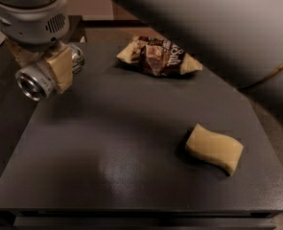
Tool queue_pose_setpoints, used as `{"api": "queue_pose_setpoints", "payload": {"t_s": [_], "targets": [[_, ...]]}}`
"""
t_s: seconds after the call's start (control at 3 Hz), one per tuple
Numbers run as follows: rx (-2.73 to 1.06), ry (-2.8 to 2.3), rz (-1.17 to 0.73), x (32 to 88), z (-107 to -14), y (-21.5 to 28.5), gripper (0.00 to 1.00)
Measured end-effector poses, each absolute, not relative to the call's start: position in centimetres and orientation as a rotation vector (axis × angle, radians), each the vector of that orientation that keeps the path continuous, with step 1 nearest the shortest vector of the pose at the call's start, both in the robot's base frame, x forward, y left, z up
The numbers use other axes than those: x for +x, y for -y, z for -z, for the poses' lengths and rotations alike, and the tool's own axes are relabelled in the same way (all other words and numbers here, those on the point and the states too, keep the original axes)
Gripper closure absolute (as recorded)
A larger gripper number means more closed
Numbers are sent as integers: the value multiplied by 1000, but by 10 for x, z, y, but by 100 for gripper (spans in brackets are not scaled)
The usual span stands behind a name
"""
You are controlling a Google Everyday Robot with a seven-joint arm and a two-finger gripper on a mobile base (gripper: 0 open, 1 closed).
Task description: Pick 7up can
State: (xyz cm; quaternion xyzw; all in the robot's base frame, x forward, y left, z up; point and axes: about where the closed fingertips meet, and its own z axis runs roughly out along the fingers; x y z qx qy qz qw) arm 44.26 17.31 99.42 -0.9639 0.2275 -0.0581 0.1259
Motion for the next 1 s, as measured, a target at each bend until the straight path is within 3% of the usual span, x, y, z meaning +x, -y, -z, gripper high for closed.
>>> {"api": "queue_pose_setpoints", "payload": {"t_s": [1.0], "targets": [[-2696, -650, 228, 456, -1032, -181, 100]]}}
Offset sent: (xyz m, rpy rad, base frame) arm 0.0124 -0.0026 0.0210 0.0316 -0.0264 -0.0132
